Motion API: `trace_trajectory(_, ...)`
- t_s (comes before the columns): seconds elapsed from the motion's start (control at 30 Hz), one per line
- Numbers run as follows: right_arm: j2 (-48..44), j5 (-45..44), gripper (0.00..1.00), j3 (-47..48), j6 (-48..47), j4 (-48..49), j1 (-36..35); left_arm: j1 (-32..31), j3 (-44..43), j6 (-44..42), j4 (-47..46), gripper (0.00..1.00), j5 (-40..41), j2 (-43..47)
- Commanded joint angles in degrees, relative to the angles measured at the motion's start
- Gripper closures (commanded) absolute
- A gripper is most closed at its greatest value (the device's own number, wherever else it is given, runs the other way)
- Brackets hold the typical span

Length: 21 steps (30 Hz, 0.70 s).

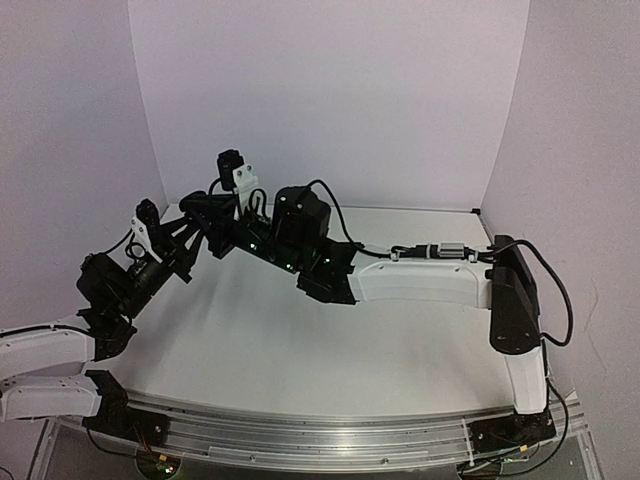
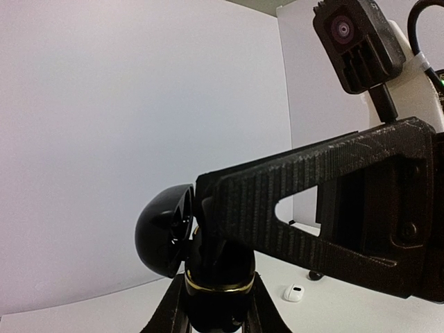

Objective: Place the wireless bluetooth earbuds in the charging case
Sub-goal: Insert the left earbud into the left side groove of the charging case.

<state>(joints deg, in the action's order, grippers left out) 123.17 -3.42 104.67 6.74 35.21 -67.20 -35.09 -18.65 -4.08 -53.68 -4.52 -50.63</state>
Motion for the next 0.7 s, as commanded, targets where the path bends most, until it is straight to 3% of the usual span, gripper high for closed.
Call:
trace_trajectory(0.0,-1.1,-1.2,1.00,-3.0,-0.2,-4.4,-0.3,0.0,-2.8,-0.1,-7.9,1.00,0.3,1.0)
trace_trajectory(0.33,-0.3,-2.1,0.79,0.9,-0.8,-6.0,-0.4,0.0,-3.1,-0.3,-4.9,1.00,-0.7,1.4)
trace_trajectory(0.67,0.3,-2.7,0.78,4.7,-1.8,-7.8,-0.3,0.0,-3.4,0.2,-3.1,1.00,-1.9,1.6)
